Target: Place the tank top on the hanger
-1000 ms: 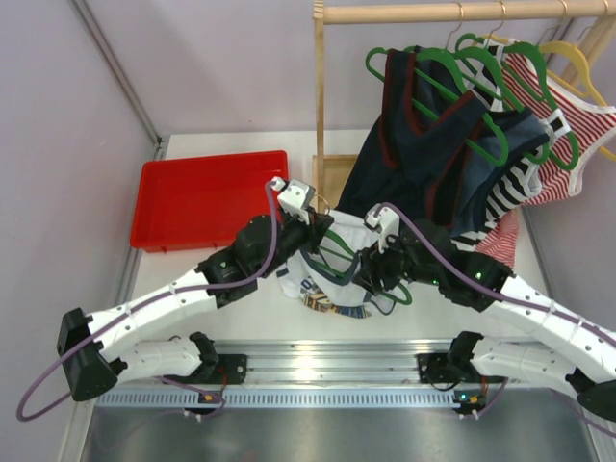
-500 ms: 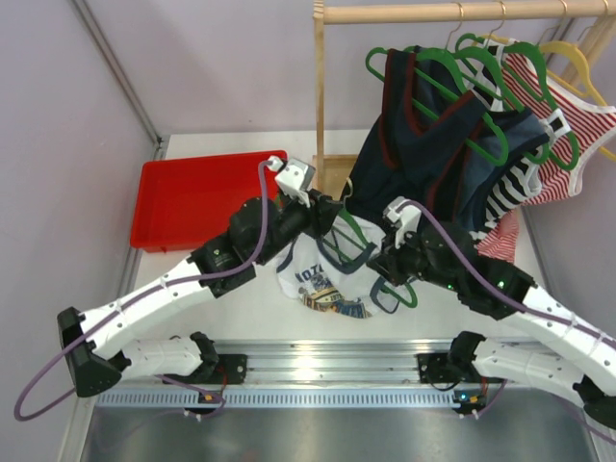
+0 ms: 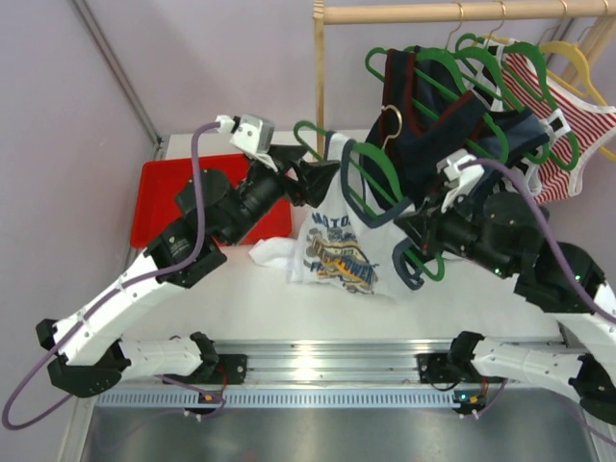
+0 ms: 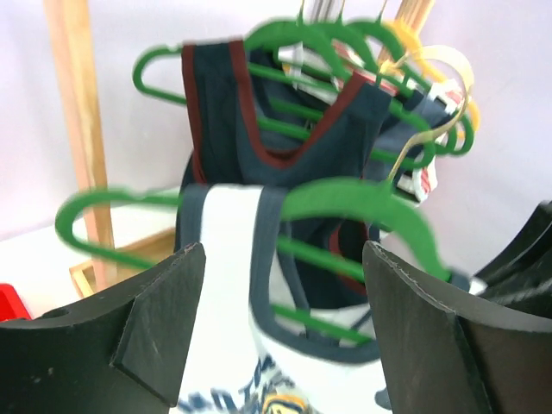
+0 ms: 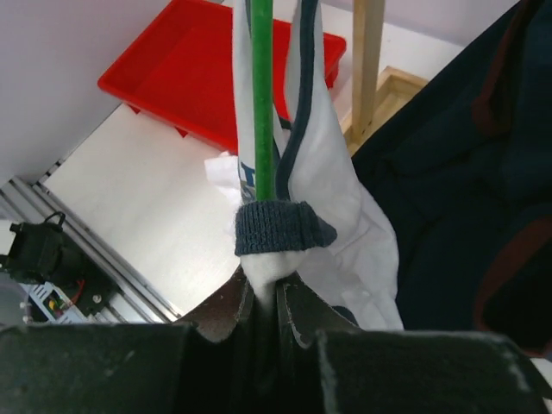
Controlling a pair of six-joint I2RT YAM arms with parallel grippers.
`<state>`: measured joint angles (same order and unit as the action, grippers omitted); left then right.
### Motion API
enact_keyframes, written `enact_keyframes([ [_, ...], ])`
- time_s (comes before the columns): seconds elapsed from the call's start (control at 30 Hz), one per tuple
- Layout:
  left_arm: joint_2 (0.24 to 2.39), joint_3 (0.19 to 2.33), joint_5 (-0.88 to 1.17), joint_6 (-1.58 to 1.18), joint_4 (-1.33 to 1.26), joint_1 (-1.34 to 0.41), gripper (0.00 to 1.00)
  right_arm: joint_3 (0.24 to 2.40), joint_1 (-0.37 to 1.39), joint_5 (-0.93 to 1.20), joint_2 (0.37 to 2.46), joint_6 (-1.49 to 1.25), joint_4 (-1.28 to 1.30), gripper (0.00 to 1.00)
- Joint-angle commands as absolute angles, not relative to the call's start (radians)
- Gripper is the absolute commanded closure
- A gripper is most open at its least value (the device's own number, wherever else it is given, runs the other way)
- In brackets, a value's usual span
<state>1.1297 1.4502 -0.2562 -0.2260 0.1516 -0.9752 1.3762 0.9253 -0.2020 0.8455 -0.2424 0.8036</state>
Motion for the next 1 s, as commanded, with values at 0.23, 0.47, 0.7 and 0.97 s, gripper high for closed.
enact_keyframes([
  [0.23, 1.101, 1.52, -0.354, -0.221, 0.221, -0.974, 0.25, 2.014, 0.919, -0.408, 1.113, -0.163, 1.049, 1.0],
  [0.47, 1.078, 1.401, -0.515, -0.287, 0.238, -0.976, 0.39, 2.337, 0.917, -0.472, 1.215, -0.118, 1.126, 1.0],
  [0.7, 1.078, 1.161, -0.67, -0.406, 0.202, -0.971, 0.45, 2.266, 0.919, -0.476, 1.227, -0.146, 1.127, 1.0],
  [0.97, 1.092, 1.126, -0.624, -0.44, 0.196, -0.971, 0.46, 2.089, 0.911, -0.477, 1.171, -0.221, 1.141, 1.0],
])
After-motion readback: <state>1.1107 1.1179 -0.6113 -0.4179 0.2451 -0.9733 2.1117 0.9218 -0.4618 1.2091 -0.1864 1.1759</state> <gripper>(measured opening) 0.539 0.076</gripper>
